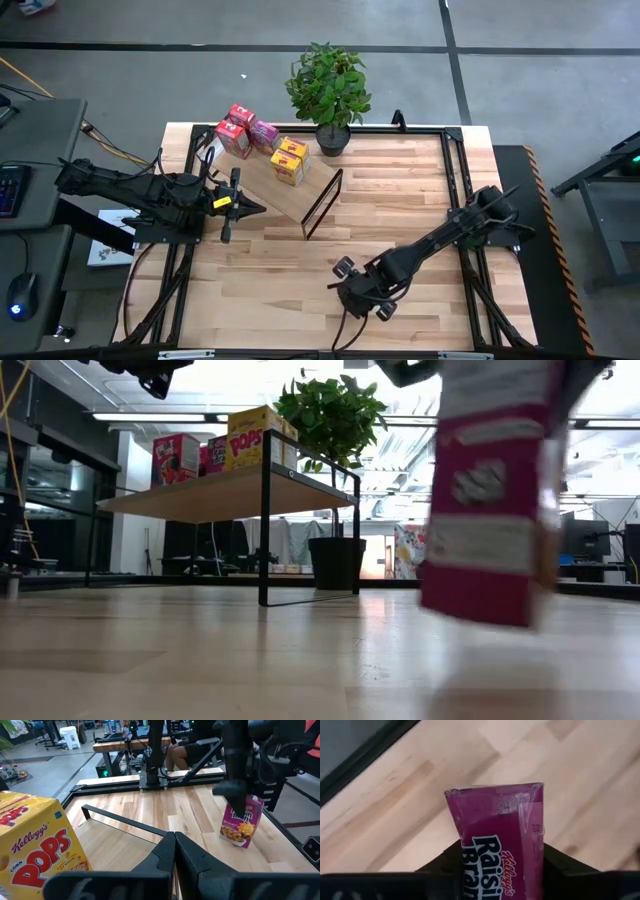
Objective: Stack cereal on shelf
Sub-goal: Put the pink cereal box on the shelf aligned with the other pink cereal box
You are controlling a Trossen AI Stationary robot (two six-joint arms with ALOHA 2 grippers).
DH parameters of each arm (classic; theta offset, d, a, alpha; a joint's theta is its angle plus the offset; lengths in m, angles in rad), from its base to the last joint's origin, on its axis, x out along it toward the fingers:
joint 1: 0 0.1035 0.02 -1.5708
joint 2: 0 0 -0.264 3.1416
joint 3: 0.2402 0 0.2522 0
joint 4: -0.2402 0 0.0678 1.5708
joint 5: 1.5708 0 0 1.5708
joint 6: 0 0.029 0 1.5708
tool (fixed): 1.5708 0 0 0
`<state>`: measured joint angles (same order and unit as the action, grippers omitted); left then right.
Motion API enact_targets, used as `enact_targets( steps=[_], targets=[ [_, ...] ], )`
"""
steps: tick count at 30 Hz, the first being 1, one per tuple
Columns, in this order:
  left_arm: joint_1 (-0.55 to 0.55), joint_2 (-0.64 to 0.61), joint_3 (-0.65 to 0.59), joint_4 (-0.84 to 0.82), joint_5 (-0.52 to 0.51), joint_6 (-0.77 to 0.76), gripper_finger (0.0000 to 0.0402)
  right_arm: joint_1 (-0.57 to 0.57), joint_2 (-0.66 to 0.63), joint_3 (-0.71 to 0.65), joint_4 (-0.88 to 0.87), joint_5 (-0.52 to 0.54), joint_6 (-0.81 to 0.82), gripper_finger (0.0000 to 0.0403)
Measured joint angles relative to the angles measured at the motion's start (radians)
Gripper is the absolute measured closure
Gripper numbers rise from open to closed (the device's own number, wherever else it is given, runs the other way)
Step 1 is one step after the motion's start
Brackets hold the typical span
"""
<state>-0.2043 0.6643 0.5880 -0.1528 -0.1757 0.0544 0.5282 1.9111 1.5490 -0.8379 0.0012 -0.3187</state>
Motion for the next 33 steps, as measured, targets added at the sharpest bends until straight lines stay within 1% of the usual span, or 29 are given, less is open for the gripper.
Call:
enact_targets(
  steps=[4, 6, 10, 13, 16, 19, 21, 25, 29, 33],
  targets=[
    [0.0, 0.0, 0.0, 0.0, 0.0, 0.0, 0.0402, -0.001, -0.039, 0.0, 0.007, 0.107, -0.001, 0.0268],
    [0.0, 0.0, 0.0, 0.0, 0.0, -0.001, 0.0401, -0.002, -0.059, 0.0, 0.038, 0.152, 0.003, 0.0268],
    [0.0, 0.001, 0.0, 0.0, 0.0, -0.002, 0.0401, -0.011, -0.087, 0.0, 0.139, 0.239, 0.005, 0.0268],
    [0.0, 0.016, 0.0, 0.001, 0.017, -0.033, 0.0401, -0.029, -0.098, 0.0, 0.226, 0.297, 0.038, 0.0268],
    [-0.001, 0.053, 0.0, 0.02, 0.096, -0.028, 0.0402, -0.06, -0.099, 0.0, 0.326, 0.3, 0.099, 0.0269],
    [-0.002, 0.11, -0.019, 0.142, 0.161, 0.005, 0.0399, -0.091, -0.099, 0.0, 0.43, 0.244, 0.165, 0.0269],
    [-0.002, 0.156, -0.028, 0.216, 0.171, 0.008, 0.0392, -0.108, -0.099, 0.0, 0.466, 0.205, 0.211, 0.0269],
    [-0.002, 0.232, -0.03, 0.252, 0.172, -0.019, 0.0357, -0.132, -0.099, 0.0, 0.465, 0.164, 0.273, 0.0269],
    [-0.003, 0.289, -0.03, 0.318, 0.172, -0.028, 0.0303, -0.143, -0.099, 0.0, 0.46, 0.152, 0.294, 0.0269],
    [-0.012, 0.324, -0.03, 0.373, 0.172, -0.068, 0.0244, -0.144, -0.099, 0.0, 0.451, 0.163, 0.295, 0.0269]
  ],
)
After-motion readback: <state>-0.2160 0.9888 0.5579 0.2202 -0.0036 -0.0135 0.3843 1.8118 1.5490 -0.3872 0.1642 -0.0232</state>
